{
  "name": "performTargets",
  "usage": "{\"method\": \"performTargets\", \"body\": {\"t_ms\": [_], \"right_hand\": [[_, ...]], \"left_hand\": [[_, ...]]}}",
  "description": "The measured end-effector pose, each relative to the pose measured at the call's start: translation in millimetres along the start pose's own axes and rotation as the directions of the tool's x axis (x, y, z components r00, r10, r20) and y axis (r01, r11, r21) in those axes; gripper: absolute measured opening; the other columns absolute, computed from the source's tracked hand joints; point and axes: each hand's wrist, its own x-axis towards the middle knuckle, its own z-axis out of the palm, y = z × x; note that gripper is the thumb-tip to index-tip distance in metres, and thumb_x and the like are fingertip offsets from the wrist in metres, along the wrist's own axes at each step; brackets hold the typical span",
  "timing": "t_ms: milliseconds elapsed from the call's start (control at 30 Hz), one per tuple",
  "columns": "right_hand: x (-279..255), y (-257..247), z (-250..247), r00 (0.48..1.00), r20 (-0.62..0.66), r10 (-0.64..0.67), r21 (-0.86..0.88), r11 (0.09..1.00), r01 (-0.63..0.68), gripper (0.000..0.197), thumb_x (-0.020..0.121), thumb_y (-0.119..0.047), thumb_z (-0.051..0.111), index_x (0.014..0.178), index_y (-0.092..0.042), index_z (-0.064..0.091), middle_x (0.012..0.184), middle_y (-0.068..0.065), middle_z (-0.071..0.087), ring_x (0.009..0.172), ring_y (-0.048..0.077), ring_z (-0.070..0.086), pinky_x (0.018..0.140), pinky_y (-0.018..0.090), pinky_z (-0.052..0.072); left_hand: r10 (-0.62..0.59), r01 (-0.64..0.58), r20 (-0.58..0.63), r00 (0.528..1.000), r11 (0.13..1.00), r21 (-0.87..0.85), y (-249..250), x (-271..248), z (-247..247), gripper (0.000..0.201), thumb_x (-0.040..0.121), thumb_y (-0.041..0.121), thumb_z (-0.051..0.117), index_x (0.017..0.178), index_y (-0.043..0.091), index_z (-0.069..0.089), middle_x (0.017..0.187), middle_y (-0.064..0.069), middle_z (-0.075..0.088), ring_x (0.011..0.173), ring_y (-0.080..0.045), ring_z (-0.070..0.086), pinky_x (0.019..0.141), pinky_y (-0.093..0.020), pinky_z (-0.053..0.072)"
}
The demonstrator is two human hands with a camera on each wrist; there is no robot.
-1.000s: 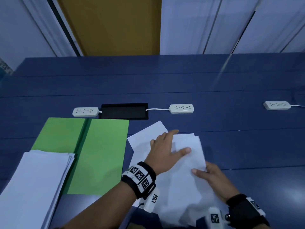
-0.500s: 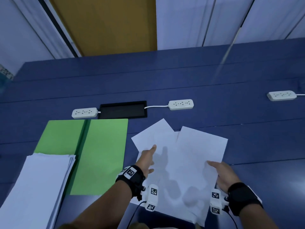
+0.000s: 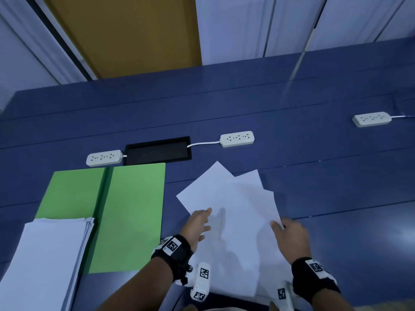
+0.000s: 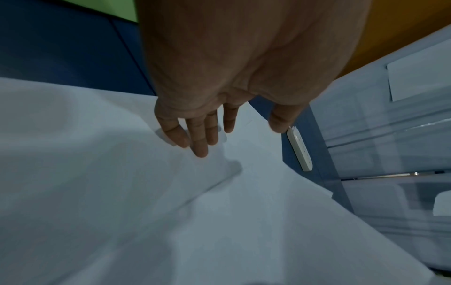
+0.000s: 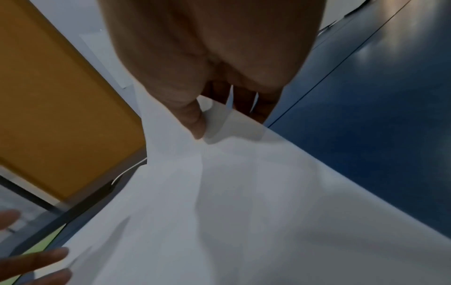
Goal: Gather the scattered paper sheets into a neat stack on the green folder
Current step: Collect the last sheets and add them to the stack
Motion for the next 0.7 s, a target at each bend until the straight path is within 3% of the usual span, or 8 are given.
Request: {"method": "performTargets", "body": {"t_ms": [67,133,200,300,400,500,600,700], "right_hand": [[0,-2,-1,1.0,0.003,0.0,-0.014,1.0,0.0,0.051,0.097,-0.016,0.068,0.056,-0.022,0.038,0.052,-0.005,0.044,0.053,0.019,0.044,0.055,0.032,0.034],[6,6,1,0.993,0.086,0.076,0.098,0.992,-0.085,0.035,0.096,-0.015,0.071,0.063,-0.017,0.062,0.062,-0.006,0.065,0.064,0.02,0.061,0.061,0.031,0.045],[9,11,2,0.967,0.209,0.147,0.223,0.955,-0.193,0.015,0.095,-0.016,0.074,0.08,-0.014,0.079,0.08,-0.001,0.079,0.081,0.027,0.074,0.074,0.042,0.059],[14,13,9,0.949,0.283,0.14,0.248,0.945,-0.213,0.008,0.094,-0.018,0.075,0.089,-0.016,0.082,0.089,-0.002,0.082,0.088,0.028,0.076,0.086,0.051,0.061],[16,12,18,0.926,0.352,0.136,0.248,0.941,-0.232,0.013,0.088,-0.028,0.077,0.095,-0.018,0.082,0.095,-0.004,0.082,0.095,0.026,0.076,0.092,0.05,0.061],[12,11,28,0.893,0.431,0.126,0.252,0.934,-0.253,0.037,0.074,-0.042,0.078,0.099,-0.014,0.079,0.099,0.002,0.081,0.1,0.03,0.076,0.096,0.053,0.059],[0,-7,30,0.887,0.45,0.107,0.295,0.919,-0.261,0.011,0.09,-0.016,0.076,0.099,-0.017,0.082,0.1,-0.003,0.082,0.099,0.024,0.077,0.097,0.049,0.059],[-4,-10,32,0.913,0.404,0.059,0.324,0.924,-0.203,0.016,0.093,-0.01,0.072,0.103,-0.021,0.08,0.1,-0.006,0.082,0.097,0.02,0.077,0.094,0.048,0.06]], "left_hand": [[0.014,-0.014,-0.042,0.999,1.0,-0.001,-4,0,-12,0.033,0.103,0.04,0.057,0.131,0.023,0.058,0.132,-0.002,0.058,0.115,-0.019,0.062,0.09,-0.038,0.043],[0.027,-0.022,-0.115,0.993,0.999,0.043,-8,1,-26,0.028,0.103,0.029,0.057,0.129,0.019,0.059,0.125,-0.003,0.059,0.107,-0.021,0.06,0.085,-0.035,0.041],[0.038,-0.018,-0.224,0.974,0.995,0.094,-14,6,-38,0.033,0.099,0.02,0.062,0.132,0.016,0.058,0.116,-0.007,0.057,0.093,-0.021,0.057,0.085,-0.033,0.045],[0.076,-0.005,-0.36,0.93,0.981,0.195,-22,13,-46,0.059,0.089,0.02,0.073,0.142,0.017,0.046,0.14,-0.015,0.033,0.101,-0.03,0.059,0.095,-0.043,0.056],[0.094,-0.024,-0.35,0.932,0.98,0.199,-24,15,-41,0.078,0.084,0.023,0.078,0.149,0.018,0.037,0.15,-0.012,0.018,0.119,-0.037,0.054,0.1,-0.05,0.055],[0.135,-0.065,-0.3,0.944,0.971,0.232,-26,15,-34,0.086,0.076,0.029,0.08,0.15,0.022,0.036,0.15,-0.007,0.019,0.118,-0.034,0.055,0.099,-0.051,0.056],[0.166,-0.103,-0.258,0.952,0.964,0.244,-27,15,-29,0.084,0.078,0.028,0.081,0.149,0.025,0.038,0.148,-0.004,0.023,0.116,-0.03,0.055,0.097,-0.051,0.057],[0.162,-0.119,-0.187,0.969,0.968,0.221,-26,11,-25,0.08,0.074,0.031,0.082,0.144,0.028,0.044,0.139,-0.002,0.029,0.112,-0.024,0.055,0.09,-0.049,0.06]]}}
